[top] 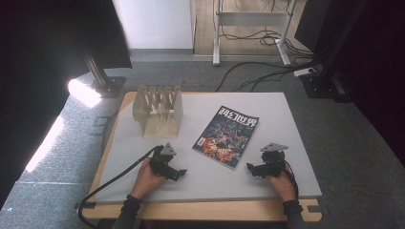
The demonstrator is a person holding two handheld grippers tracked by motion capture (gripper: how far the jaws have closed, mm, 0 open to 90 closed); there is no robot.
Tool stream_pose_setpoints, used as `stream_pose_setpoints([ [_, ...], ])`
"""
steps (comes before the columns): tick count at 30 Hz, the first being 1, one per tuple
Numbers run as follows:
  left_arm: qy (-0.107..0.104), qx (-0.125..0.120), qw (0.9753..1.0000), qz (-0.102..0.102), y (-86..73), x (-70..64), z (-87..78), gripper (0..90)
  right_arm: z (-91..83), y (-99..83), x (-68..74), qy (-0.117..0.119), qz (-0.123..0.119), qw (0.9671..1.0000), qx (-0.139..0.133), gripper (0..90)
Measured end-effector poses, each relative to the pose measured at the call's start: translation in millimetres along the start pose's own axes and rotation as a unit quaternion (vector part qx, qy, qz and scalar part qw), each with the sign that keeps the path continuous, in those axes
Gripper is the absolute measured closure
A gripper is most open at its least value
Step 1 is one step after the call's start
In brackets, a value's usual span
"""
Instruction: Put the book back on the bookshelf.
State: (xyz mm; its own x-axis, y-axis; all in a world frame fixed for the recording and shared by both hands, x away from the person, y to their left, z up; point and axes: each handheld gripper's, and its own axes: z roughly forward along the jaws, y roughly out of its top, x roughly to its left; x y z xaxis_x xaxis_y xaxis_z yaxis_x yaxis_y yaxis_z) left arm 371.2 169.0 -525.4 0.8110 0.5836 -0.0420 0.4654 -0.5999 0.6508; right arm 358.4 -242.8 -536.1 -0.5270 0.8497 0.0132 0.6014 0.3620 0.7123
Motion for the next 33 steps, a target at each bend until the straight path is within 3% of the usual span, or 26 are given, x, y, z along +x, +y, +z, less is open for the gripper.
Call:
stream_pose_setpoints([
  [9,-0.015,-0.019,0.9997,0.003,24.9,4.6,9.1,0.0,2.8,9.4,-7.1,0.011,0.004,0.9999,-0.001,0.8],
  [22,-0.023,-0.018,0.9995,0.014,65.7,10.8,24.6,0.0,14.5,35.0,-15.9,0.021,-0.006,0.9996,-0.020,0.0],
  [33,-0.026,-0.012,0.9993,0.023,87.0,13.3,48.9,0.0,32.2,56.9,-36.6,0.004,-0.020,0.9994,-0.027,0.0],
])
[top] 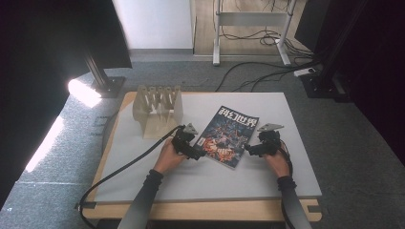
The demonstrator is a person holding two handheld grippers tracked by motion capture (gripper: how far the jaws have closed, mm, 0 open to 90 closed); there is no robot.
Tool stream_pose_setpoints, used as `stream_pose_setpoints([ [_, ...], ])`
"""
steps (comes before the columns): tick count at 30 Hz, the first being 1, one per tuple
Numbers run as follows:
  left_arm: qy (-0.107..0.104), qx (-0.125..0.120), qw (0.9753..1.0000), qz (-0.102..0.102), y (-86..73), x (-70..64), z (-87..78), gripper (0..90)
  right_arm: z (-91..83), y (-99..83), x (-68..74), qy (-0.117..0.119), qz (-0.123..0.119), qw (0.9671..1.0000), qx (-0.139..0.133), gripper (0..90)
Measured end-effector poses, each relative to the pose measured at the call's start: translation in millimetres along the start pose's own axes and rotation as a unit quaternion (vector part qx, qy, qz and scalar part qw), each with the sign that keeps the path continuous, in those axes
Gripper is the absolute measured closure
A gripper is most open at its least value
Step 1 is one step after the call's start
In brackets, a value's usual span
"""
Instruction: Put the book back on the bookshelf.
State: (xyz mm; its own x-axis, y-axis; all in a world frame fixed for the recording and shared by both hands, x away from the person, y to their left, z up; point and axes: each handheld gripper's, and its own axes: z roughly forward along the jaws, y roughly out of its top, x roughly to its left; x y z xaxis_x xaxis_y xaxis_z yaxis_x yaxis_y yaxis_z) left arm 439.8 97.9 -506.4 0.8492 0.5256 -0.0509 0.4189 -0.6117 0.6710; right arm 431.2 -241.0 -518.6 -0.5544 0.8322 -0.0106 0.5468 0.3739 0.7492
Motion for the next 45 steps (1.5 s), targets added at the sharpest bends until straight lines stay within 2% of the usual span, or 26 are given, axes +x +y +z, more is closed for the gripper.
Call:
stream_pose_setpoints([
  [8,-0.003,-0.010,0.9999,-0.009,-0.4,3.8,13.4,0.0,22.2,11.6,-21.9,0.001,0.006,1.0000,-0.002,0.0],
  [18,-0.004,-0.005,0.9999,-0.009,-0.5,5.4,19.4,0.0,47.8,24.2,-45.0,0.002,0.021,0.9998,-0.001,0.0],
  [30,-0.013,-0.007,0.9998,-0.015,-1.8,6.0,26.9,0.0,68.4,38.9,-65.1,0.024,0.033,0.9991,0.005,0.0],
  [38,-0.021,-0.007,0.9997,-0.008,-1.3,3.0,27.9,0.0,71.7,41.8,-65.5,0.050,0.025,0.9984,0.005,2.2],
  [45,-0.020,-0.004,0.9998,-0.006,-3.0,-0.4,26.1,0.0,68.9,39.2,-60.4,0.046,0.026,0.9986,0.004,2.3],
])
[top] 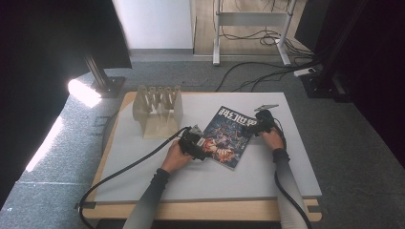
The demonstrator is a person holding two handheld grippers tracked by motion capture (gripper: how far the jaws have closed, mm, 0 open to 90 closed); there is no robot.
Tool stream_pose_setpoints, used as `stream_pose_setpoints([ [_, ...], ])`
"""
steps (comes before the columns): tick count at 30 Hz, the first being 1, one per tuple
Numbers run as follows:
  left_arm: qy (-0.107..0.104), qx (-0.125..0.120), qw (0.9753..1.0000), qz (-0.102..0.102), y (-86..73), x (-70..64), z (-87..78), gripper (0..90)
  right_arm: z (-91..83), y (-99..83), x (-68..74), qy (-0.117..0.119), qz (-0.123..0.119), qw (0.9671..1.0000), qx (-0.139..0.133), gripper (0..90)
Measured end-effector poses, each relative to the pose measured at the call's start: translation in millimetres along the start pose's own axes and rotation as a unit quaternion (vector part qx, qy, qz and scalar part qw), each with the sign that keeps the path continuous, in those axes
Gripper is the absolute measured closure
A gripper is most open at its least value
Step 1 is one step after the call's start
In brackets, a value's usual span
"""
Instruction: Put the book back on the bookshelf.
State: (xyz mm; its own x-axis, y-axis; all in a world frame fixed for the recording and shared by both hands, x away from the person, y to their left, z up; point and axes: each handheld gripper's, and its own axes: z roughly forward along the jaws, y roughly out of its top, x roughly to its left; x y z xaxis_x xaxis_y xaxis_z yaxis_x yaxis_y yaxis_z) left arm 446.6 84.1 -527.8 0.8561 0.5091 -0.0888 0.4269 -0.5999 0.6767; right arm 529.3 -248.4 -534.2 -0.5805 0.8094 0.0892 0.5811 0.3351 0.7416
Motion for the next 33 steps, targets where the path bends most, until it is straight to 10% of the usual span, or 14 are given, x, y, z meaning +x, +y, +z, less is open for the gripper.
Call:
stream_pose_setpoints([
  [33,-0.017,0.009,0.9997,0.017,-40.2,-33.2,-34.6,0.0,-42.5,-46.1,62.5,0.016,-0.012,0.9998,0.005,1.0],
])
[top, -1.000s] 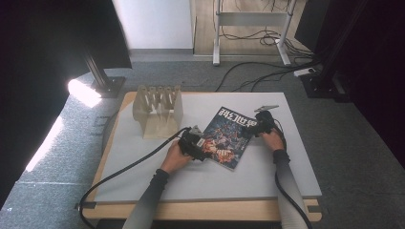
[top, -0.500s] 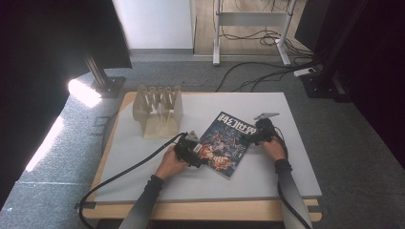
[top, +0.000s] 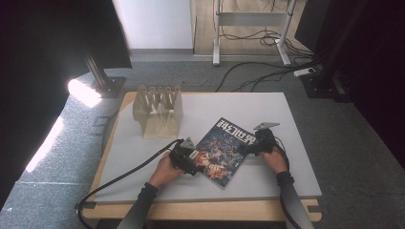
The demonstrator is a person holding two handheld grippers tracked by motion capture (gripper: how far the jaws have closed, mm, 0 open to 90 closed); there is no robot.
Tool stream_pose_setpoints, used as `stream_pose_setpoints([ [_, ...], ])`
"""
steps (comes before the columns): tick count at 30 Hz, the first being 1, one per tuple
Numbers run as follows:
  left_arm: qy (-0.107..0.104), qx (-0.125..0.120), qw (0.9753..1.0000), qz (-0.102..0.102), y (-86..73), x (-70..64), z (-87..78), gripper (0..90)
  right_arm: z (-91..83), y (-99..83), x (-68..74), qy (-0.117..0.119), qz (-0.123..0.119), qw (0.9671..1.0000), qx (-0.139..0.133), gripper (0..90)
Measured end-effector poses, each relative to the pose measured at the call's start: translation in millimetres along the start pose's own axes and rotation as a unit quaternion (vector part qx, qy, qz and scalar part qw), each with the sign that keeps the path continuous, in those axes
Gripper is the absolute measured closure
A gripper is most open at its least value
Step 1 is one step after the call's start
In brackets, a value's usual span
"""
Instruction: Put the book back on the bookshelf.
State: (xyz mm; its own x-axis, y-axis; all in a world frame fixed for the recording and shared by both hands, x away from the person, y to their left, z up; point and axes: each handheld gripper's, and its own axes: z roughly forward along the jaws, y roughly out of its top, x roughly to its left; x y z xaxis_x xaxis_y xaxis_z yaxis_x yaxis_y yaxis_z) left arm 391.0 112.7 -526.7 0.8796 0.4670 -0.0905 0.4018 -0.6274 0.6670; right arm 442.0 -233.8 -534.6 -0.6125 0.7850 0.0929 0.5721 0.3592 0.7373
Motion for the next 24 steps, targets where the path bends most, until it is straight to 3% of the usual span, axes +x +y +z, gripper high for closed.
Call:
stream_pose_setpoints([
  [9,-0.004,-0.006,1.0000,0.005,-9.3,-10.7,-5.5,0.0,-23.3,-13.5,13.7,0.010,-0.020,0.9995,0.021,1.1],
  [15,-0.003,-0.005,1.0000,0.005,-10.9,-17.7,-6.2,0.0,-51.7,-24.7,13.4,-0.021,-0.011,0.9996,0.014,1.1],
  [22,-0.013,0.003,0.9997,0.021,-13.5,-34.3,-7.7,0.0,-46.5,-41.5,23.1,-0.034,-0.016,0.9988,0.032,0.4],
  [24,0.002,0.011,0.9991,0.041,-14.8,-42.5,-6.7,0.0,-45.3,-41.9,24.3,-0.042,-0.019,0.9984,0.032,0.0],
])
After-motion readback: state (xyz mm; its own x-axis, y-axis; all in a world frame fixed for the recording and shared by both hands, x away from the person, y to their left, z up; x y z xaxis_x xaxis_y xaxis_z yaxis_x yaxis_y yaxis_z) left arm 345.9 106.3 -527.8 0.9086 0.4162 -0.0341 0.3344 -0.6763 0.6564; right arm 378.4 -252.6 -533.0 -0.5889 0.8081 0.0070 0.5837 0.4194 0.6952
